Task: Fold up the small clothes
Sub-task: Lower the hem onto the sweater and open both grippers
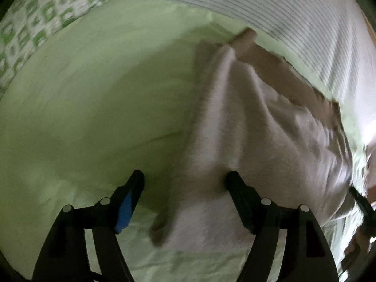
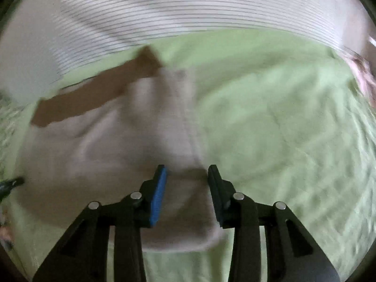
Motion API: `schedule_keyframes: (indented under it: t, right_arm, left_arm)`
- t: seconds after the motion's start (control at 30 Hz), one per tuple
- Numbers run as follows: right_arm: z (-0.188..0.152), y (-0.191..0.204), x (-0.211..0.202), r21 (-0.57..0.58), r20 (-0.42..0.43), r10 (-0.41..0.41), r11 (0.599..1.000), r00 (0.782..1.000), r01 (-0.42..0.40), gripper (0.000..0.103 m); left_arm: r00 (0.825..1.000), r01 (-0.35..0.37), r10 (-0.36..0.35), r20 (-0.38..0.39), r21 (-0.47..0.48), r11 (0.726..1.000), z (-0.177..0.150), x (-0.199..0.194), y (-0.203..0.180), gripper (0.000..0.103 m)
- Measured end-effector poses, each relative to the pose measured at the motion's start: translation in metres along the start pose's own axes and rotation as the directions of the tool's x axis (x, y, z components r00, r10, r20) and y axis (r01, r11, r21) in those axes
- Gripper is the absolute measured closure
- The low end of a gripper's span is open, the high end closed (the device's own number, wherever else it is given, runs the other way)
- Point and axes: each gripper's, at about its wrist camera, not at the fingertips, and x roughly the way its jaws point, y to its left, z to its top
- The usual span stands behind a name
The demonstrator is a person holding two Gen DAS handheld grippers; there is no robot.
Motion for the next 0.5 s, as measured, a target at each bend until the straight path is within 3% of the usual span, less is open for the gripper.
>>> schedule_keyframes:
  t: [0.07,0.13,0.3,0.4,0.5]
  right_arm:
    - [0.003,-0.012,-0.013,0.073,0.018,0.115,0.991,0.993,-0.116,0.063]
    - [0.007,0.001,-0.025,0.025,0.045,0.116,0.993,0.992,-0.118,0.059]
    - [0.005,0.034,-0.027,-0.04,0.034,0.222,0.975,0.975,-0.22,0.052]
    - [-0.005,0.034,-0.022,-0.05,-0.002,0.183,0.982,0.983,-0.182,0.052]
    - [-0.005,0.018,-0.026,-0.006,0.006,0.079,0.997,0.997,-0.079,0.052]
  left_arm:
    - [1.0,-0.013,0.014,0.013,-0.026,1.0,-0.005,-0.012,0.006,0.03]
    - [1.0,-0.025,0.026,0.012,-0.061,0.998,-0.007,-0.023,0.013,0.03]
    - [0.999,-0.017,0.014,-0.029,-0.123,0.992,-0.026,-0.032,0.02,0.03]
    - [0.998,0.002,-0.015,-0.067,-0.189,0.982,-0.041,-0.034,0.026,0.03]
    - [0.994,0.026,-0.053,-0.1,-0.252,0.967,-0.054,-0.033,0.03,0.027]
